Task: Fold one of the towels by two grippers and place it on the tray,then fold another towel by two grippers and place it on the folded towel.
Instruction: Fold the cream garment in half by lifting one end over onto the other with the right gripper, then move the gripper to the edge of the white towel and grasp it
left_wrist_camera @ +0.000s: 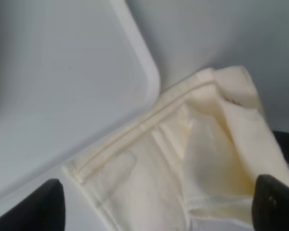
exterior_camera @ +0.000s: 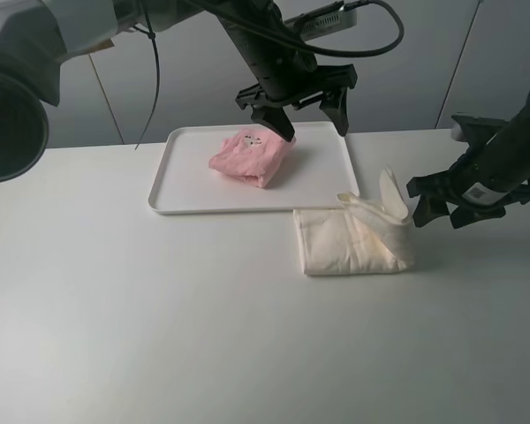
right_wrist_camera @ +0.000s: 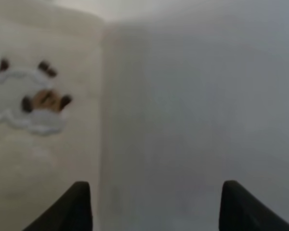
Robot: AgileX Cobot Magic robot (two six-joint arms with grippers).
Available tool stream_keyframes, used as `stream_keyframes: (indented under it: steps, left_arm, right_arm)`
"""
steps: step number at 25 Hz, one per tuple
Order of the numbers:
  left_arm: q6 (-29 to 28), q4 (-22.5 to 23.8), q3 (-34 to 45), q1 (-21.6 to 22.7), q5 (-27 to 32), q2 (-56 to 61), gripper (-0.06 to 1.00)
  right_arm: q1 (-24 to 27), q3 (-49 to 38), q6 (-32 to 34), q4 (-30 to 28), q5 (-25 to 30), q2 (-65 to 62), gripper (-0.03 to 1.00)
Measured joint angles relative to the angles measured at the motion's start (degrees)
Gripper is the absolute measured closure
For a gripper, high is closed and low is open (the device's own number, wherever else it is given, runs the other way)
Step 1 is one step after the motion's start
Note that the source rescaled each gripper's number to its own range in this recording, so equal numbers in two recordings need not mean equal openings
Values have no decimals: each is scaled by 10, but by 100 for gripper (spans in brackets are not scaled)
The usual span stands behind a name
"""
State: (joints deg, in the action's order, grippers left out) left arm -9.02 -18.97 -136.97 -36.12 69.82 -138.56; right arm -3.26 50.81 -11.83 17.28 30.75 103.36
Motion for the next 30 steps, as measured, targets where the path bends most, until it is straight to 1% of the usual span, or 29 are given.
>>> stream_keyframes:
  steps: [2, 5, 10, 12, 21, 30]
  left_arm:
    - [0, 0, 0, 0, 0, 0, -5]
    - [0, 0, 0, 0, 0, 0, -5]
    - [1, 0, 0, 0, 0, 0, -5]
    - [1, -1, 0, 0, 0, 0, -5]
    - [1, -3, 0, 0, 0, 0, -5]
    - [1, -6, 0, 0, 1, 0, -5]
  right_arm:
    - [-19, -1, 5, 7, -3, 14, 36]
    - [-42, -1, 7, 33, -10, 20, 36]
    - [-53, -1, 5, 94, -7, 20, 36]
    - [-53, -1, 4, 108, -6, 20, 36]
    - [-63, -1, 4, 149, -11, 20, 36]
    - [-64, -1, -8, 166, -24, 20, 37]
